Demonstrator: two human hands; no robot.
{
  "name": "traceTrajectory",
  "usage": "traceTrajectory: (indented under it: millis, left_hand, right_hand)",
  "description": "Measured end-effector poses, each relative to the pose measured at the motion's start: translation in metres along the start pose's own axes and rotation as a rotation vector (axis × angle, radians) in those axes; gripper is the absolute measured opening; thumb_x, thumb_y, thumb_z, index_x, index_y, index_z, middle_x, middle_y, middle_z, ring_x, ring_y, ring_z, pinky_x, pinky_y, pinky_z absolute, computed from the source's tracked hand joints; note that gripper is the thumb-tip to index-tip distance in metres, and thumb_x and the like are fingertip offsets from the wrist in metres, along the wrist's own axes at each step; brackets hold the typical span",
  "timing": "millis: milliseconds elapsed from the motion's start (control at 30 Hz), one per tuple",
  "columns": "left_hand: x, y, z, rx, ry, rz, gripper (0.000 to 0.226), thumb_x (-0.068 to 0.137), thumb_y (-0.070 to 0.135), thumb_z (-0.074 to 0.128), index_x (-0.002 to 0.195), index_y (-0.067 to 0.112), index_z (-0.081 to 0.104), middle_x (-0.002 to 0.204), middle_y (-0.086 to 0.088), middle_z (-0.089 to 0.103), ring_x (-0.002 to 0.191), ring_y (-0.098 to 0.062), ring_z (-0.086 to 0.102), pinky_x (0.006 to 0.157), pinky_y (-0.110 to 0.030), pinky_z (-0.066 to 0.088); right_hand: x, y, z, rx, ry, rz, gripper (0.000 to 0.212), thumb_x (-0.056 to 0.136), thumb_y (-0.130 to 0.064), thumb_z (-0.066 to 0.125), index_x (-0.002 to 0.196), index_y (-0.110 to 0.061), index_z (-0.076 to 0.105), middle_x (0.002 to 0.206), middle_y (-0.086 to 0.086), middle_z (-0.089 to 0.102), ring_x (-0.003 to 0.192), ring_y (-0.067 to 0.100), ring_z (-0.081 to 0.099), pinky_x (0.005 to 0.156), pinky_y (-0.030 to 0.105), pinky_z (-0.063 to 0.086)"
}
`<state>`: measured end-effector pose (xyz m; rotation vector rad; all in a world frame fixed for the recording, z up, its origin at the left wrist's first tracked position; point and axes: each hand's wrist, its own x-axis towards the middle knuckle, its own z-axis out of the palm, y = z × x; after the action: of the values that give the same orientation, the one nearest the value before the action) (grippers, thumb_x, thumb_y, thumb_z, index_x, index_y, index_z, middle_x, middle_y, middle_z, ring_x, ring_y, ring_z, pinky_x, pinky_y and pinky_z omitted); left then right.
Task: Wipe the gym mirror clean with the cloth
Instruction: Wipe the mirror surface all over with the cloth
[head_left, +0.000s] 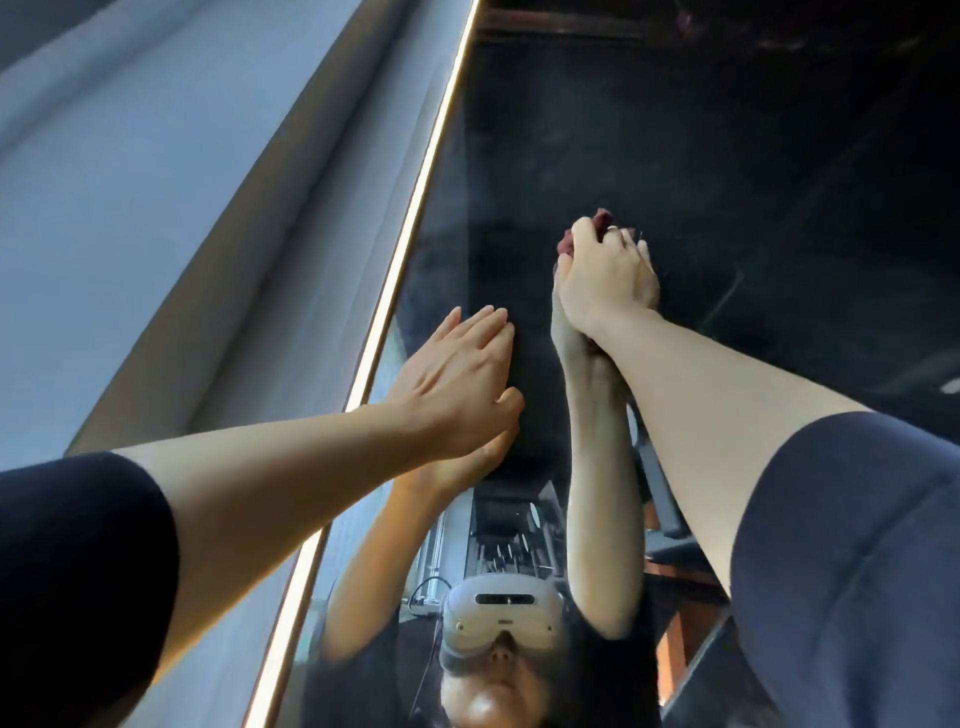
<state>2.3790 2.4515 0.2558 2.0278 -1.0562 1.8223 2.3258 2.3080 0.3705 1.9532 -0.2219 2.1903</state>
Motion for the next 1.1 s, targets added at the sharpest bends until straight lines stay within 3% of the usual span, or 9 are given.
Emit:
traceTrajectory:
  millis: [300,367,433,567,700,867,967,1033,1100]
  left_hand:
    - [-0.019,0.128,0.038,-0.079,-0.037,0.194,0.075,0.093,0.039,0.030,0.159,0.006,0.012,0.168,-0.007,0.005,0.154,-0.016,-0.003,0.117,-0.026,-0.019]
    - [-0.028,0.146,0.044,-0.083,-0.064,0.260,0.077,0.096,0.037,0.040,0.158,0.005,0.010,0.168,-0.008,0.002,0.154,-0.017,-0.004,0.115,-0.026,-0.021]
    - [-0.039,0.149,0.047,-0.056,-0.078,0.288,0.080,0.093,0.043,0.033,0.158,0.005,0.008,0.167,-0.009,0.000,0.154,-0.017,-0.005,0.116,-0.028,-0.021]
    - [-0.063,0.117,0.038,-0.037,-0.084,0.234,0.093,0.078,0.051,0.010,0.157,0.004,0.018,0.166,-0.011,0.010,0.154,-0.019,0.003,0.118,-0.028,-0.014]
    - [-0.096,0.064,0.022,0.038,-0.109,0.080,0.086,0.088,0.055,0.027,0.158,0.008,0.016,0.164,-0.009,0.008,0.151,-0.020,0.000,0.117,-0.031,-0.013]
    - [-0.129,0.018,-0.002,0.117,-0.192,-0.192,0.091,0.093,0.061,0.038,0.159,0.009,0.002,0.166,-0.008,-0.003,0.154,-0.020,-0.005,0.121,-0.031,-0.010]
    - [-0.128,0.010,-0.016,0.152,-0.275,-0.294,0.094,0.096,0.053,0.050,0.158,0.009,-0.005,0.166,-0.009,-0.009,0.154,-0.021,-0.009,0.120,-0.032,-0.009]
    - [-0.122,0.008,-0.023,0.166,-0.311,-0.304,0.091,0.098,0.051,0.050,0.159,0.012,-0.006,0.166,-0.008,-0.011,0.154,-0.021,-0.009,0.121,-0.034,-0.006]
    - [-0.113,0.007,-0.027,0.136,-0.321,-0.298,0.088,0.100,0.047,0.050,0.159,0.014,-0.005,0.167,-0.006,-0.010,0.154,-0.021,-0.008,0.122,-0.034,-0.003]
  right_hand:
    - [-0.098,0.179,-0.066,-0.043,0.015,0.254,0.030,0.106,-0.026,0.037,0.131,-0.012,0.047,0.138,0.023,0.049,0.132,0.039,0.041,0.107,0.049,0.038]
    - [-0.128,0.207,-0.078,-0.036,0.036,0.353,0.029,0.106,-0.027,0.037,0.129,-0.013,0.047,0.136,0.023,0.049,0.129,0.039,0.043,0.099,0.049,0.042]
    - [-0.148,0.214,-0.079,0.001,0.059,0.427,0.030,0.106,-0.026,0.038,0.131,-0.012,0.046,0.139,0.023,0.047,0.133,0.040,0.041,0.102,0.052,0.042]
    - [-0.154,0.164,-0.054,0.036,0.069,0.388,0.031,0.105,-0.023,0.042,0.131,-0.008,0.048,0.139,0.027,0.048,0.134,0.042,0.041,0.108,0.055,0.040]
    - [-0.136,0.060,-0.016,0.059,0.020,0.128,0.034,0.101,-0.019,0.054,0.131,-0.005,0.055,0.132,0.030,0.054,0.131,0.045,0.046,0.109,0.051,0.041]
    - [-0.148,-0.062,0.000,0.110,-0.191,-0.236,0.046,0.108,-0.024,0.039,0.151,-0.013,0.032,0.162,0.026,0.020,0.152,0.041,0.009,0.124,0.043,0.009]
    - [-0.164,-0.070,-0.003,0.145,-0.311,-0.549,0.043,0.109,-0.029,0.036,0.151,-0.020,0.033,0.163,0.017,0.022,0.153,0.035,0.012,0.122,0.041,0.018]
    - [-0.152,-0.039,-0.007,0.196,-0.258,-0.512,0.037,0.107,-0.029,0.038,0.143,-0.023,0.042,0.154,0.009,0.036,0.146,0.032,0.030,0.109,0.040,0.039]
    - [-0.132,0.007,-0.010,0.212,-0.134,-0.238,0.036,0.103,-0.029,0.043,0.137,-0.020,0.048,0.146,0.011,0.041,0.137,0.033,0.038,0.097,0.041,0.043]
